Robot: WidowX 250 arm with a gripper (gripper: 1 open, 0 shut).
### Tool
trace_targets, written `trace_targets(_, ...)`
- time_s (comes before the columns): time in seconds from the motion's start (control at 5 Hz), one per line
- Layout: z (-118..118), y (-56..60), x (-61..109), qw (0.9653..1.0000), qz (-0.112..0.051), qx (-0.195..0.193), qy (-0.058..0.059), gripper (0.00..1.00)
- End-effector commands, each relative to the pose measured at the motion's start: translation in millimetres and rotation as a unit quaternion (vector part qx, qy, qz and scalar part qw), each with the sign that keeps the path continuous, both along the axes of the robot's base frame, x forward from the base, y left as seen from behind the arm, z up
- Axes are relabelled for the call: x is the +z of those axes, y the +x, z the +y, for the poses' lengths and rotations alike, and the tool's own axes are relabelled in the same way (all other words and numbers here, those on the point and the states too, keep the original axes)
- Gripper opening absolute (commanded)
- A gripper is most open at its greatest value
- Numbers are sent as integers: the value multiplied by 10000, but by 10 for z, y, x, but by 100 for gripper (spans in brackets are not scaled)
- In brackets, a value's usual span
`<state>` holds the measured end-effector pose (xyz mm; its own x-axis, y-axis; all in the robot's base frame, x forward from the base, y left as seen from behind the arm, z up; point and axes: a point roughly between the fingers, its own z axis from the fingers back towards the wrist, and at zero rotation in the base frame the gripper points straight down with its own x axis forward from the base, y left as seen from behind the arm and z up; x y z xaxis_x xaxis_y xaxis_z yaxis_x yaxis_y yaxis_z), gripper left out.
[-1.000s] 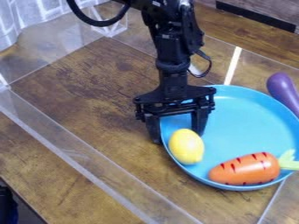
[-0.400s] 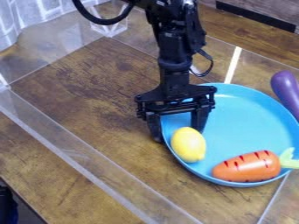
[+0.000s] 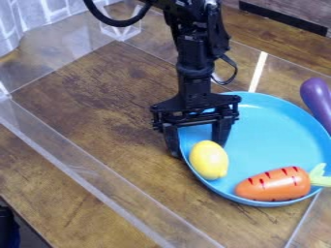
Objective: Remove the lemon from the blue tray and put it on the table
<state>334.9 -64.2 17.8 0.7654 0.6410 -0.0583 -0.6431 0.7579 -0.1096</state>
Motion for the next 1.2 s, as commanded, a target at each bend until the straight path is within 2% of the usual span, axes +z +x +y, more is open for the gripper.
trace_targets(0.0,-75,-17,-35,9999,79,-102,45,100)
trace_targets(1.0,-121,15,-30,9996,231,106,81,100)
